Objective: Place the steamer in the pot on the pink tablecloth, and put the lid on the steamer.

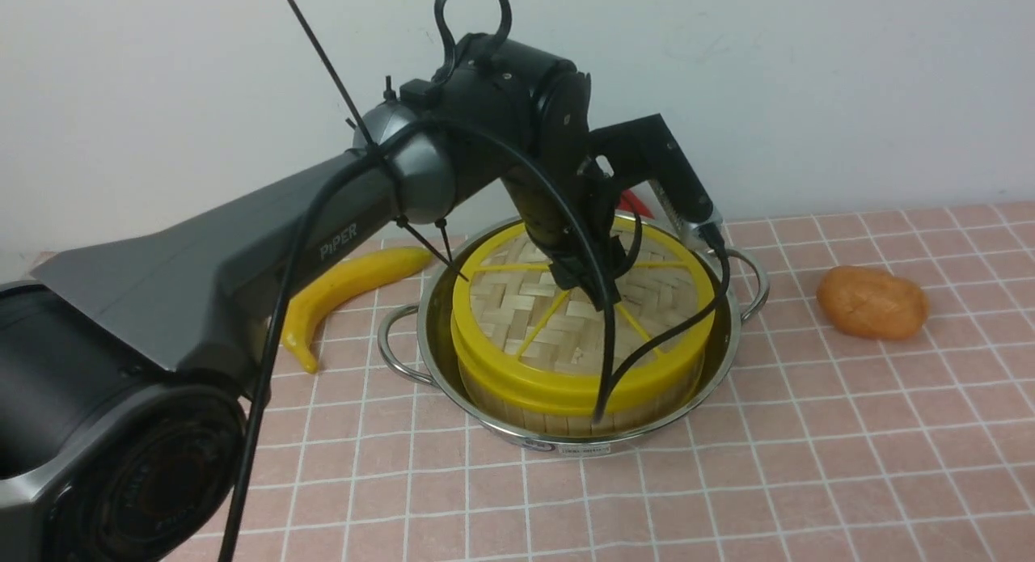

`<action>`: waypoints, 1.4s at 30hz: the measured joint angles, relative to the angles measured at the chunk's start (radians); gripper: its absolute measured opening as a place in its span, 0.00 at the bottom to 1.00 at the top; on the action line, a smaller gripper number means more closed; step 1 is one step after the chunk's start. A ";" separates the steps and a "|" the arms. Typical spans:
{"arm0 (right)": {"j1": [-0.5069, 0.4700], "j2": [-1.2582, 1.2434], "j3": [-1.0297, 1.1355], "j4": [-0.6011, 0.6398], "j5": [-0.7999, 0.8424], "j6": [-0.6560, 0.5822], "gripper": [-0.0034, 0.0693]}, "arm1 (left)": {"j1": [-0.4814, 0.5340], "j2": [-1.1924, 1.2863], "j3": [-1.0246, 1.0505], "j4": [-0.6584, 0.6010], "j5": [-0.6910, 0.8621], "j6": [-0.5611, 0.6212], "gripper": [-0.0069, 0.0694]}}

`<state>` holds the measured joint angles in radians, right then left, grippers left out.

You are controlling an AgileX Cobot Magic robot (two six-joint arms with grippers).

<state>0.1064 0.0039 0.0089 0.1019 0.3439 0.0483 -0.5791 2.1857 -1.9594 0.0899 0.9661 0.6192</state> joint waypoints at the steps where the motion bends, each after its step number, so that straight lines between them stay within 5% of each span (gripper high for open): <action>1: 0.000 0.000 0.000 0.000 0.000 0.000 0.38 | 0.000 0.000 0.000 0.000 0.001 0.000 0.50; 6: 0.000 0.000 0.000 0.000 0.000 0.000 0.38 | 0.000 0.001 0.000 0.001 0.009 0.000 0.24; 42: 0.000 0.000 0.000 0.000 0.000 0.000 0.38 | -0.004 -0.029 -0.001 0.111 0.096 -0.142 0.24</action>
<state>0.1064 0.0039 0.0089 0.1019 0.3439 0.0483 -0.5828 2.1562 -1.9605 0.2014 1.0616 0.4771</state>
